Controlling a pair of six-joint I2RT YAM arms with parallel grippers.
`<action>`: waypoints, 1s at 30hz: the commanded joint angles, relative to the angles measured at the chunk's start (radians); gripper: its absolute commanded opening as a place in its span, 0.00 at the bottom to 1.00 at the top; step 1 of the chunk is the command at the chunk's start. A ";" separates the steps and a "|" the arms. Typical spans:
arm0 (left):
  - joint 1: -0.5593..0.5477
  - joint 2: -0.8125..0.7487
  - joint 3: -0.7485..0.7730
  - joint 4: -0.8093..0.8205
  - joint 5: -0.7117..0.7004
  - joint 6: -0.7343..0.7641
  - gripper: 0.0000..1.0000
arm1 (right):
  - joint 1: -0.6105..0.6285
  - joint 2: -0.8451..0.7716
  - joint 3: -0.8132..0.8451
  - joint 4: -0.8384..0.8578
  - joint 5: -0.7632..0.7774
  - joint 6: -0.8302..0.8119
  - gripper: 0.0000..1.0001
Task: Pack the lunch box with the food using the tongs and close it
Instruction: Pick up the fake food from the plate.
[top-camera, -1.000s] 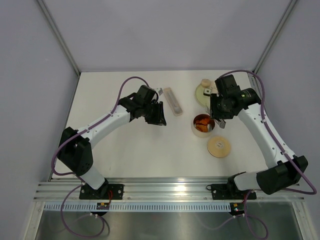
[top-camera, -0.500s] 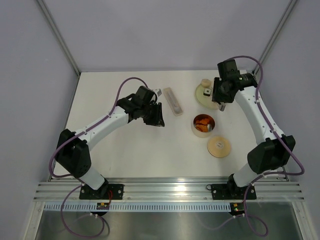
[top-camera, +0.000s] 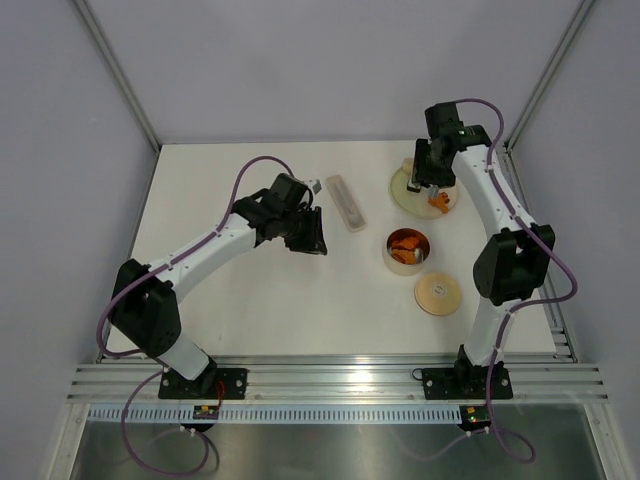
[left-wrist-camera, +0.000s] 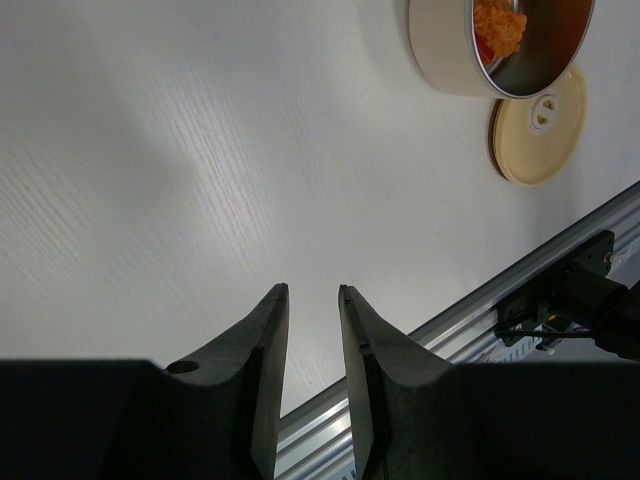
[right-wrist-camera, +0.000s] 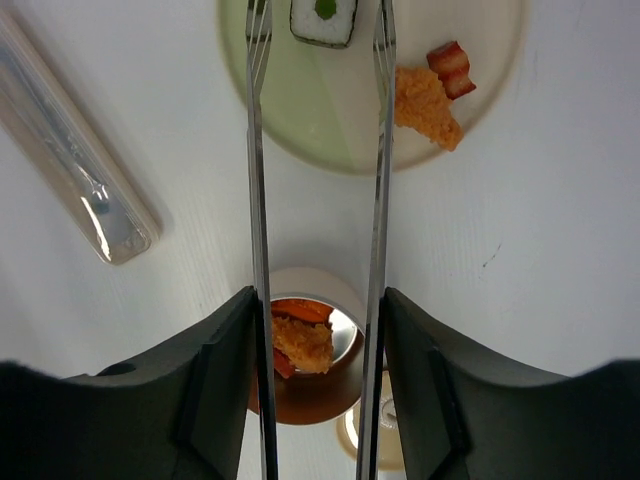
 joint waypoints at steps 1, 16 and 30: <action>0.008 -0.036 -0.003 0.015 -0.018 0.015 0.30 | -0.002 0.053 0.100 0.005 0.002 -0.024 0.59; 0.022 -0.027 -0.004 0.015 -0.014 0.023 0.30 | -0.002 0.162 0.133 -0.004 0.029 -0.030 0.60; 0.036 -0.010 0.000 0.013 -0.006 0.034 0.30 | -0.023 0.238 0.146 0.020 0.006 -0.022 0.57</action>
